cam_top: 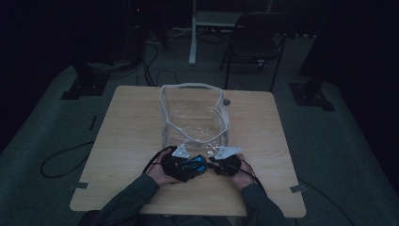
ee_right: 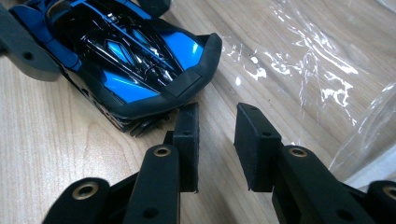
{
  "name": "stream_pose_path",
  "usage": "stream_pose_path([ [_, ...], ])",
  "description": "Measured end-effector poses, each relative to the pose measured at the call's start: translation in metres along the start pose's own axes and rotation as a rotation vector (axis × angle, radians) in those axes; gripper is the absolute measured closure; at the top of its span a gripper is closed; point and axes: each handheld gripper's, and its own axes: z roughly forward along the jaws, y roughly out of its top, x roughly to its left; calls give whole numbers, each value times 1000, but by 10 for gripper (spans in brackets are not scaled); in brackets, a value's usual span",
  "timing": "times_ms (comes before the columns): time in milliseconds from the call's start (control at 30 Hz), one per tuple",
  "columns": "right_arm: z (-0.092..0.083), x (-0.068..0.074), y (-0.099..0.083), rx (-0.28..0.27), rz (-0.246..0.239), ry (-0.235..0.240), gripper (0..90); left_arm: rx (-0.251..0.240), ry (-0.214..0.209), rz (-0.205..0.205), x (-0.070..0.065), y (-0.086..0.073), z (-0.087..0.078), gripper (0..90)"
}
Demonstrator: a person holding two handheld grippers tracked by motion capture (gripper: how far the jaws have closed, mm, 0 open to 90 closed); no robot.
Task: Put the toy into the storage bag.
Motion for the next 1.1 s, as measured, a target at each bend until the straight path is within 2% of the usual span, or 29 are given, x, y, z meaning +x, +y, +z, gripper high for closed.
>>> stream_pose_path([
  [167, 0, 0, 0, -1, -2, 5, 703, 39, 2, 24, -1, 7, 7, 175],
  [400, 1, 2, 0, -5, -3, 23, 704, 72, 3, 21, -2, 11, 15, 167],
  [433, 1, 4, 1, -13, -7, 42, 716, 105, 22, 36, -3, 15, 22, 167],
  [467, 0, 4, 2, -11, -10, 40, 722, 112, 24, 44, -3, 16, 23, 167],
  [567, 0, 3, 1, -11, -8, 49, 727, 130, 6, 42, -4, 18, 25, 136],
  [700, 0, 5, 1, -8, -10, 54, 738, 136, 8, 52, -4, 20, 28, 118],
  [800, 0, 5, 1, -12, -12, 63, 744, 143, 69, 78, -7, 21, 28, 179],
  [867, 0, 5, 1, -9, -14, 65, 743, 139, 72, 73, -7, 22, 28, 240],
  [1000, -1, 5, 1, -12, -13, 71, 740, 125, 80, 79, -7, 21, 28, 249],
  [1100, -2, 4, 1, -14, -18, 77, 714, 110, 90, 109, -10, 19, 27, 251],
])
